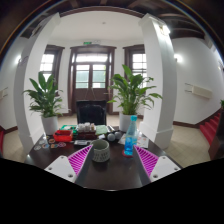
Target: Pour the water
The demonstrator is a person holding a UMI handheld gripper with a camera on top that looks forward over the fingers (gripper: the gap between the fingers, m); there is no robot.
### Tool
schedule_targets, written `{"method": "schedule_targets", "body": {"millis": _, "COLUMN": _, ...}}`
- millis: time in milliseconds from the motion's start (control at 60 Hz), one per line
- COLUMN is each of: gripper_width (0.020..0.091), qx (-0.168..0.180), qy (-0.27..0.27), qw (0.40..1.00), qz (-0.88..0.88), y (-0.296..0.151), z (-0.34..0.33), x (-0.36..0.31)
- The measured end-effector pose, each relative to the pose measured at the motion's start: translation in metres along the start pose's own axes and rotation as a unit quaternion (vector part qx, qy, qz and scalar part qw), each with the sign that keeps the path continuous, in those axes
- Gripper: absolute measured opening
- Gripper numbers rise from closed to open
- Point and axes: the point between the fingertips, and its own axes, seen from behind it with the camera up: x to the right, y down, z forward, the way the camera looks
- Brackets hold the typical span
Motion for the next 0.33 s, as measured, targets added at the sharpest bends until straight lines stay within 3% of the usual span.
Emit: {"method": "schedule_targets", "body": {"millis": 333, "gripper_width": 0.0794, "qx": 0.022, "qy": -0.060, "qw": 0.998, "qz": -0.006, "y": -0.024, "z": -0.038, "x": -0.046}}
